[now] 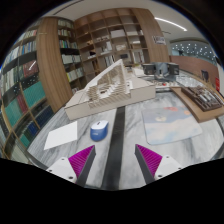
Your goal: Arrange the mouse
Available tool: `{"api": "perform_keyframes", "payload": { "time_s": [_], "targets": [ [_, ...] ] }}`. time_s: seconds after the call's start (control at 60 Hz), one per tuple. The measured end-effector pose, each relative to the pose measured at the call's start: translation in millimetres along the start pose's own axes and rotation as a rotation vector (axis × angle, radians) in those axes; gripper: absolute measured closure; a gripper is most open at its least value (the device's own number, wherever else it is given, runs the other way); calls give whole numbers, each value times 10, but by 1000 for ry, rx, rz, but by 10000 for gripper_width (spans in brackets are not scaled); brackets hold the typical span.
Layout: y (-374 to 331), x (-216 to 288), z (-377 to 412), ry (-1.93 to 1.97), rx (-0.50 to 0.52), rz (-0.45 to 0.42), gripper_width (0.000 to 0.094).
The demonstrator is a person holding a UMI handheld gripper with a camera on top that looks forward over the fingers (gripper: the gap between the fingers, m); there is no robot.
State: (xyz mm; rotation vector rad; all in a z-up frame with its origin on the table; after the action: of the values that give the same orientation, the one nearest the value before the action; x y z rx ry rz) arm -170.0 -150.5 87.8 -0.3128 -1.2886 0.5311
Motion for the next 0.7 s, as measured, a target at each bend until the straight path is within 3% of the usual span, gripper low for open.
{"api": "perform_keyframes", "payload": {
  "time_s": [0.317,0.45,0.55,0.567,0.583,0.633,0.7],
  "targets": [
    [1408,178,545,-63,-33,44,116],
    [1782,295,595,-94,-112,34,130],
    [1927,316,584,-95,-147,51,247],
    [1935,310,580,-105,-153,54,282],
    [1936,311,574,-124,-162,51,379],
    [1932,297,583,-151,-168,43,376],
    [1955,297,582,-130,-148,60,457]
  ]
}}
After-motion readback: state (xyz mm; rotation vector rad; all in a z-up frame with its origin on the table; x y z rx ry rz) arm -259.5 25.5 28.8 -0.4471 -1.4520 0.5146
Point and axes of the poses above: the point between the fingertips, and its own axes, seen from behind it with the camera up: z to the left, x up, y forward, the way the camera looks, the point moved 8 cm from there along -y, backward, against the way the camera looks, and after that the axes turned 4 degrees about y, right-handed, at the moved point
